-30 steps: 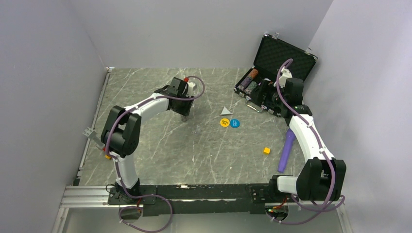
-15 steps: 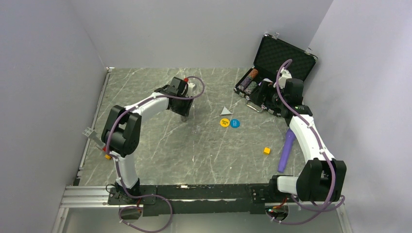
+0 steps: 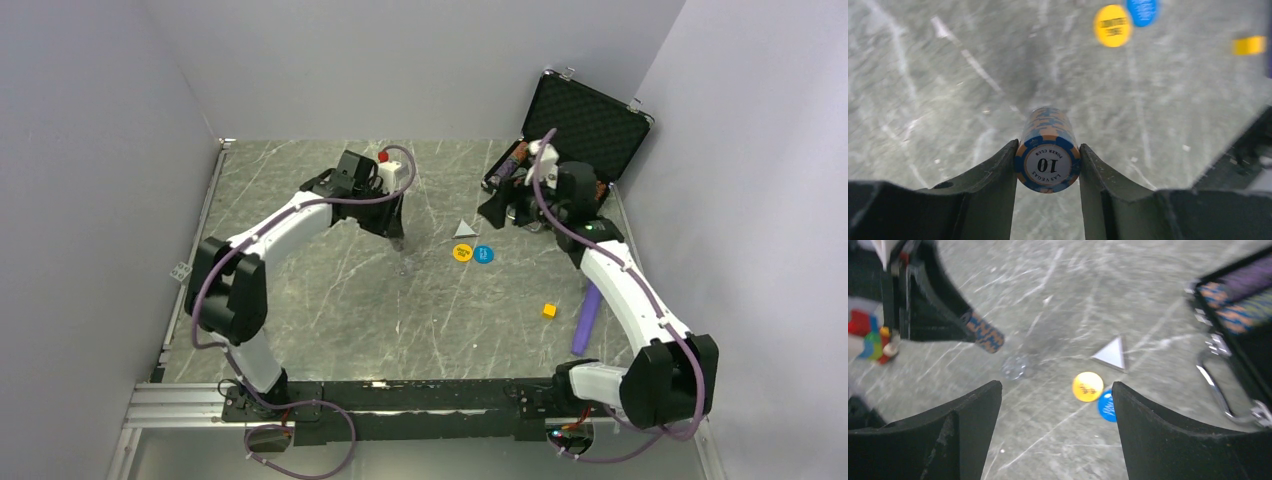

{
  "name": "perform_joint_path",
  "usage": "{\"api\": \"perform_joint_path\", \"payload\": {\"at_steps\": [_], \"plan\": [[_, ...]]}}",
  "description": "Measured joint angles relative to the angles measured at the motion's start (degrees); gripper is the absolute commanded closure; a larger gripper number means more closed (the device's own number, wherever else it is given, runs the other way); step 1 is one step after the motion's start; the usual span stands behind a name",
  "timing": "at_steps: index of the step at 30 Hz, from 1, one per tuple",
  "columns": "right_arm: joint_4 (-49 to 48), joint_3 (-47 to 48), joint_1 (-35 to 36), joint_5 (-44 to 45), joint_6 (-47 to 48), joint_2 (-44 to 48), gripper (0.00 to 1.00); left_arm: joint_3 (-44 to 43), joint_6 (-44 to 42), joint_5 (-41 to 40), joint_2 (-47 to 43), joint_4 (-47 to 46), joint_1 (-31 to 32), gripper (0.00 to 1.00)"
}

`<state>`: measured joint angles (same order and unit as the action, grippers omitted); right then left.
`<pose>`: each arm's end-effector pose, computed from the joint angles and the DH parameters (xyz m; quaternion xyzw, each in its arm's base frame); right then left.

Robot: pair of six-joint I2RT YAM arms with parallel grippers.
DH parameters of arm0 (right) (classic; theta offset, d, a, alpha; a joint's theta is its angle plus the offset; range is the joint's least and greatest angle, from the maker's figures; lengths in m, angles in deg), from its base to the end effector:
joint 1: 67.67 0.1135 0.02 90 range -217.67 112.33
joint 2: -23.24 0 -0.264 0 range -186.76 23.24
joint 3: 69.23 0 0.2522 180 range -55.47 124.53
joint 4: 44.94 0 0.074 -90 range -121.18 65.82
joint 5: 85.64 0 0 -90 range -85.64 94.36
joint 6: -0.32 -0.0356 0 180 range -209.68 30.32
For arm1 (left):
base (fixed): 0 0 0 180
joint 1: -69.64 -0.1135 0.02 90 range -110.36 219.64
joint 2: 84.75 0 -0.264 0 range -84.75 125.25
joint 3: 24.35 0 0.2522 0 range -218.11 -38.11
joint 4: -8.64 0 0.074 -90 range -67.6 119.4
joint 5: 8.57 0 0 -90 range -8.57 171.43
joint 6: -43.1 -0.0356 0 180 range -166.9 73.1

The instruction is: Pack up texas hold em set

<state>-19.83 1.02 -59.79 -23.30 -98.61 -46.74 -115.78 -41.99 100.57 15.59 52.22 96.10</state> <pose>0.2727 0.0544 0.3184 -0.1212 0.8194 0.2757 0.4878 0.3369 -0.1807 0.2488 0.2271 0.9073 -0.2373 0.2627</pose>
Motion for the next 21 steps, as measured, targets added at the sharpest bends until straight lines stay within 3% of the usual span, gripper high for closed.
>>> {"api": "perform_joint_path", "payload": {"at_steps": [4, 11, 21], "plan": [[0.0, 0.0, 7.04, -2.43, 3.08, 0.0, 0.15, 0.0, 0.46, 9.7, -4.07, -0.2, 0.07, 1.0], [3.39, 2.12, 13.42, -4.72, 7.1, -2.36, 0.15, 0.0, 1.75, 24.46, -4.98, -1.09, 0.26, 1.0], [4.98, 2.27, 20.96, -5.2, 9.38, -5.05, 0.15, 0.11, 3.69, 33.68, -4.98, -3.8, 0.26, 1.0]]}}
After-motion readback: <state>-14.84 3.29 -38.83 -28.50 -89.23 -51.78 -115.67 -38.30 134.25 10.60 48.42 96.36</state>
